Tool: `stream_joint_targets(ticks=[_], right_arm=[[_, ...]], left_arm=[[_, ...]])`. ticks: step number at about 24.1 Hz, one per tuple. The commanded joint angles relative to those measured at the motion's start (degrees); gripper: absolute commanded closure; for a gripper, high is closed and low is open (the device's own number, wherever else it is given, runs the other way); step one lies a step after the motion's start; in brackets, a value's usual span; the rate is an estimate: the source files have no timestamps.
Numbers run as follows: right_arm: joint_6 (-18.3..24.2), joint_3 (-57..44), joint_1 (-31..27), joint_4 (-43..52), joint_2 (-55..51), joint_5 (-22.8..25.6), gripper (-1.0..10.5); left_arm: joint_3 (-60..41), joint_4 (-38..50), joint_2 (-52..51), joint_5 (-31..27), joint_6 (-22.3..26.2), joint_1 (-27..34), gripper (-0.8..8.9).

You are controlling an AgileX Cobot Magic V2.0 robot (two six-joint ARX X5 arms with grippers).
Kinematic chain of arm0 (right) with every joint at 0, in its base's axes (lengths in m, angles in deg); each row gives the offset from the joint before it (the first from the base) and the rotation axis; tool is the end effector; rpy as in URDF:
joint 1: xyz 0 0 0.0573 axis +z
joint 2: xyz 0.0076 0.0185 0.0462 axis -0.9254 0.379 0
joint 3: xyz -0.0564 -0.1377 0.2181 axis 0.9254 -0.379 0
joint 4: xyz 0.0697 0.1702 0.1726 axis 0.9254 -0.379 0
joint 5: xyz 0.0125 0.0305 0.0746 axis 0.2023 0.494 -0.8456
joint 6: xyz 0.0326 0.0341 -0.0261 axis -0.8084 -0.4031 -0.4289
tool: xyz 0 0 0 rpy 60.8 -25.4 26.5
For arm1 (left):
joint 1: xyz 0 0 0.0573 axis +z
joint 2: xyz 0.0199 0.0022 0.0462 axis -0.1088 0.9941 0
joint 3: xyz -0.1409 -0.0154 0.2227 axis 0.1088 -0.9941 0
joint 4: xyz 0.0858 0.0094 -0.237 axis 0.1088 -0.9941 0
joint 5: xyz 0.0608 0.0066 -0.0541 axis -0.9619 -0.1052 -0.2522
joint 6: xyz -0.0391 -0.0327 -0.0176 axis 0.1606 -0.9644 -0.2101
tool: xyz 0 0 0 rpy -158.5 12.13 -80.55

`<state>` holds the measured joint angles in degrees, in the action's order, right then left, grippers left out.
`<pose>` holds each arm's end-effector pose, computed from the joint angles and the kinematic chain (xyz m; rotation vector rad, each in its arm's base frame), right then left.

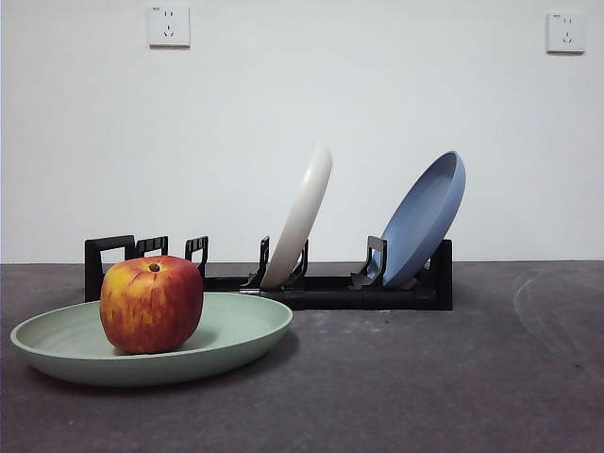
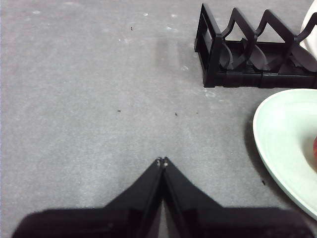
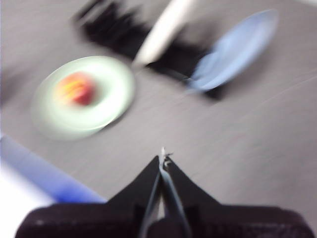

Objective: Take the green plate from the plate rack,put the plate on the table,take the apple from the table,put the apple in the plate

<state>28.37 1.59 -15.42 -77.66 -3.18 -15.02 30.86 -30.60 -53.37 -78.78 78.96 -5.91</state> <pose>0.0696 0.0726 0.4387 -0.2346 0.6199 0.4500 0.0911 0.0012 0.1489 -0.0740 0.3785 0.0435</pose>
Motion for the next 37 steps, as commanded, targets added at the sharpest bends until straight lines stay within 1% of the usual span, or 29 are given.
stream_joint_targets(ticks=[1, 3, 5, 6, 7, 8, 9, 10, 11, 12, 13, 16, 19, 21, 25, 28, 34, 37], right_arm=[[4.85, -3.3, -5.64, 8.85, -0.24, 3.96, 9.5], [5.66, -9.33, -14.8, 18.1, -1.38, 3.06, 9.5], [5.88, -17.92, -24.72, 28.09, -3.06, -0.66, 9.5], [6.45, -23.43, -29.86, 34.03, -4.09, -3.8, 9.5], [7.3, -28.24, -33.77, 39.23, -4.87, -6.51, 9.5], [8.46, -34.53, -38.23, 46.25, -6.08, -10.43, 9.5], [9.53, -39.85, -41.46, 52.17, -7.45, -13.81, 9.5], [10.51, -45.68, -44.44, 58.8, -9.09, -17.11, 9.5], [11.06, -51.23, -46.82, 65.2, -10.97, -19.39, 9.5], [11.47, -56.48, -48.63, 70.73, -13.11, -20.06, 9.5], [11.78, -59.93, -49.55, 73.99, -14.78, -20.04, 9.5], [13.55, -68.54, -51.25, 80.48, -20.35, -20.0, 9.5], [15.26, -75.56, -51.98, 82.55, -26.77, -19.3, 9.5], [15.28, -79.76, -52.43, 82.49, -31.82, -18.49, 9.5], [14.47, -85.94, -52.78, 82.14, -40.35, -18.49, 9.5], [14.45, -85.88, -52.78, 74.55, -44.92, -18.23, 9.5], [14.91, -85.88, -52.76, 63.91, -52.22, -17.86, 9.5], [14.99, -85.88, -52.78, 63.95, -52.06, -17.97, 9.5]], left_arm=[[-0.42, 0.61, 0.0, 0.02, 0.07, 0.22, 8.17], [-0.42, 0.61, 0.0, 0.02, 0.07, 0.22, 8.17], [-0.42, 0.61, 0.0, 0.02, 0.07, 0.22, 8.17], [-0.42, 0.61, 0.0, 0.02, 0.07, 0.22, 8.17], [-0.42, 0.61, 0.0, 0.02, 0.07, 0.22, 8.17], [-0.42, 0.61, 0.0, 0.02, 0.07, 0.22, 8.17], [-0.42, 0.59, 0.0, 0.02, 0.09, 0.22, 8.17], [-0.42, 0.61, 0.0, 0.02, 0.07, 0.22, 8.17], [-0.42, 0.59, 0.0, 0.02, 0.09, 0.22, 8.17], [-0.42, 0.61, 0.0, 0.04, 0.09, 0.22, 8.17], [-0.42, 0.59, 0.0, 0.02, 0.07, 0.22, 8.17], [-0.42, 0.59, 0.0, 0.02, 0.07, 0.22, 8.17], [-0.42, 0.59, 0.0, 0.02, 0.09, 0.22, 8.17], [-0.42, 0.61, 0.0, 0.02, 0.07, 0.22, 8.17], [-0.42, 0.61, 0.0, 0.02, 0.07, 0.22, 8.17], [-0.39, 0.68, 0.0, 0.02, 0.09, 0.22, 8.17], [-0.39, 0.66, 0.09, 0.04, 0.07, 0.22, 8.17], [-0.39, 0.66, 0.24, 0.04, 0.07, 0.22, 8.17]])
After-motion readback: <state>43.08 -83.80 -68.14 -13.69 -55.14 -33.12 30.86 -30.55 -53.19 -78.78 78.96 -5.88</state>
